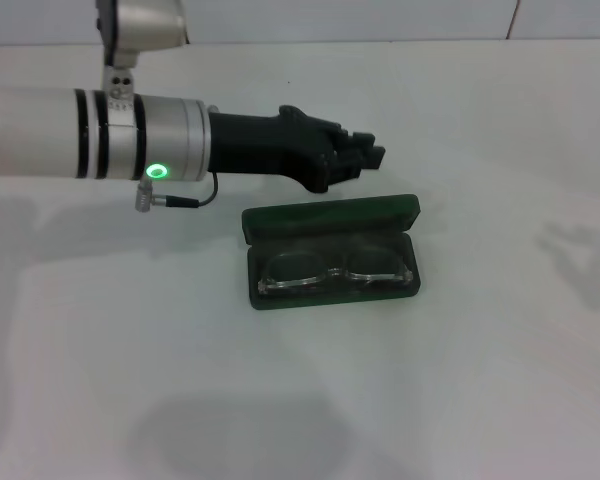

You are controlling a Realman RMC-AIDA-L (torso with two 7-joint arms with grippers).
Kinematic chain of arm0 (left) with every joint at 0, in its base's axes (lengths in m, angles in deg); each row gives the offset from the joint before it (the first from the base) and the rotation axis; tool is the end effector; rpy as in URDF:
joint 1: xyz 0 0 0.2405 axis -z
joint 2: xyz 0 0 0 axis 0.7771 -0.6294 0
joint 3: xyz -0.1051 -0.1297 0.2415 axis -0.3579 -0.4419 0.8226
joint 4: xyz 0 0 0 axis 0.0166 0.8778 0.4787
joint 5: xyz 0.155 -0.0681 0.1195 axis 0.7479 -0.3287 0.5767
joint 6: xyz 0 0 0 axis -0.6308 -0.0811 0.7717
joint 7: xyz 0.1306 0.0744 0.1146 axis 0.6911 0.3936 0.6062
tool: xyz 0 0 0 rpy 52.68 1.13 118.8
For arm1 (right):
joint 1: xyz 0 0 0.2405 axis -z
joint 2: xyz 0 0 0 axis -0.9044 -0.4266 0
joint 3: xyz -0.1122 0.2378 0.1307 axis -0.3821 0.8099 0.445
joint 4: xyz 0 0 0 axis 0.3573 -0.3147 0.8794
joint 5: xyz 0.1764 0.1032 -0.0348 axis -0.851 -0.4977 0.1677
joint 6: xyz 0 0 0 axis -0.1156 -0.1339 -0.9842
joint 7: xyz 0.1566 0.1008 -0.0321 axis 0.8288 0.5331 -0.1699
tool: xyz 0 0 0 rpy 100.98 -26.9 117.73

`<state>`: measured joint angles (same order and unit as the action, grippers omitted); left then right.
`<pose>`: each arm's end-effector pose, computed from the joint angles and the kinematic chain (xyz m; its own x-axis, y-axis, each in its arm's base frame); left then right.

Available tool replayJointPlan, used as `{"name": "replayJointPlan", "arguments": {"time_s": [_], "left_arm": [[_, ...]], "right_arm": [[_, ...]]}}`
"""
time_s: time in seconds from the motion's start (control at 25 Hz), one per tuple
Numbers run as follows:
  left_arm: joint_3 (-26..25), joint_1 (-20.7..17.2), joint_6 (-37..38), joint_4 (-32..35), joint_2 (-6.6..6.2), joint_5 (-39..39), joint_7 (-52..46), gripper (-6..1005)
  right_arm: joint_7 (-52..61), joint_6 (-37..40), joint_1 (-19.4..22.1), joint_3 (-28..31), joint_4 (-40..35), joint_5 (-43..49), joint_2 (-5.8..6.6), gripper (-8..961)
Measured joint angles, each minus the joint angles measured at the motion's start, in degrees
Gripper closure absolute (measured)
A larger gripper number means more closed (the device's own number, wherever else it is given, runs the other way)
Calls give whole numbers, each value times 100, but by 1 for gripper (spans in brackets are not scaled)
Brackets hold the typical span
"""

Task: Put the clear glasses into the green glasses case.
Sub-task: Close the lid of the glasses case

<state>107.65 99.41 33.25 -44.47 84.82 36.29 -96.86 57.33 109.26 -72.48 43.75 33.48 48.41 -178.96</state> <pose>-0.1728 0.4204 -0.1170 0.8309 0.3366 0.4432 0.3990 -0.9155 -0.0527 0.2883 0.2707 0.1066 0.5371 -0.0502 -0.8420 -0.5308 -0.7959 -0.2912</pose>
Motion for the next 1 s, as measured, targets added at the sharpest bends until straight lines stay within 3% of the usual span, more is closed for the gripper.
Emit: {"name": "replayJointPlan", "arguments": {"time_s": [0.16, 1.0], "left_arm": [[219, -10, -92, -4, 10, -7, -71, 802], [225, -251, -256, -43, -3, 87, -84, 809]], "right_arm": [[-211, 1, -29, 168, 350, -3, 8, 777], [-385, -55, -174, 192, 859, 282, 25, 776]]}}
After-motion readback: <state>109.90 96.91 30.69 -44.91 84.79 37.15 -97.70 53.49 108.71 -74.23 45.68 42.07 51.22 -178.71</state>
